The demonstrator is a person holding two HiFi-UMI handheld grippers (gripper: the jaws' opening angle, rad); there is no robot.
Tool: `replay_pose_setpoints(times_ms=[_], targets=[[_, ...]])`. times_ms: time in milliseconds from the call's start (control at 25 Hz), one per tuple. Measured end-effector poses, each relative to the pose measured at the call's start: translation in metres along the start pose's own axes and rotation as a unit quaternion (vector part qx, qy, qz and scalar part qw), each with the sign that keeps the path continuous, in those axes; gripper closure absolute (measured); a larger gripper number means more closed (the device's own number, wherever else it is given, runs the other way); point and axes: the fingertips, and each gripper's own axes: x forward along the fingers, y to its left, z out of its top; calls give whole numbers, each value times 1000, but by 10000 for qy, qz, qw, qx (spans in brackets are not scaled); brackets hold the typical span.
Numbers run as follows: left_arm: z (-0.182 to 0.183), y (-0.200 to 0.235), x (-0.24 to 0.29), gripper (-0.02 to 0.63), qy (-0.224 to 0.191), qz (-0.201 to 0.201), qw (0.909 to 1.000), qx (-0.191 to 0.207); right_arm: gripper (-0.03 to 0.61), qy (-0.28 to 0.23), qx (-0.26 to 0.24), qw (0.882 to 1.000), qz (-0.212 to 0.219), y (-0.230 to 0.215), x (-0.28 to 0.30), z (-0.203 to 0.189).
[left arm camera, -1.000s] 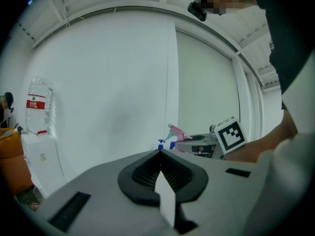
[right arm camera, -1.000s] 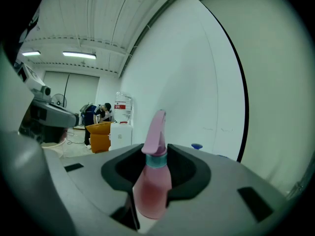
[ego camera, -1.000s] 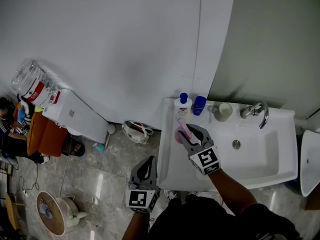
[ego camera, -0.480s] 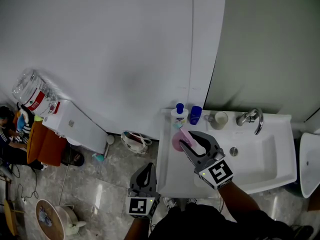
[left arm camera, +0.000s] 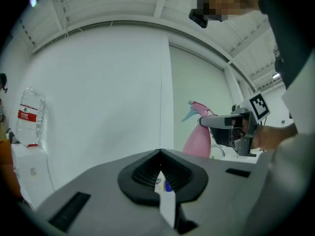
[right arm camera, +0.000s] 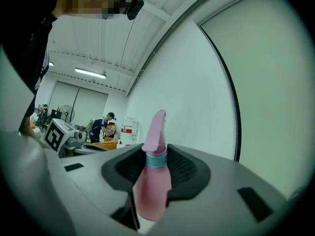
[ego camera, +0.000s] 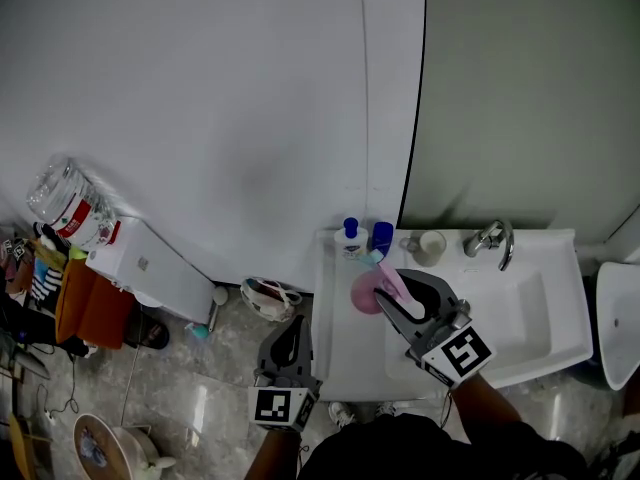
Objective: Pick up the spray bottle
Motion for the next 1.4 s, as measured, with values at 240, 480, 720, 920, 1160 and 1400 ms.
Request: replay_pose_setpoints(times_ms=[240,480,720,920,1160,1400], targets=[[13,-8,8,617,-217,-66,9997,48,445,35,-126,9999,-79,0,-10,4],[13,-13,8,617,-106,-98,9999,9,445,24,-137,9997,-197,0,-10,3],[12,-10,5,617,-167,-78,9998,14,445,-191,-139,9993,-295,-8,-12,3],[13,-10,2,617,-142,-69,9999,-8,445,-134,-154,9992,-341,-6,-12,1],[13,-9,1,617,-231,-89,9997,91,445,50,-273,9990,-360,-2,-10,-6],[12,-10,0,617,-189,-87,9998,-3,445,63,-207,9991,-353,0,-10,-8]])
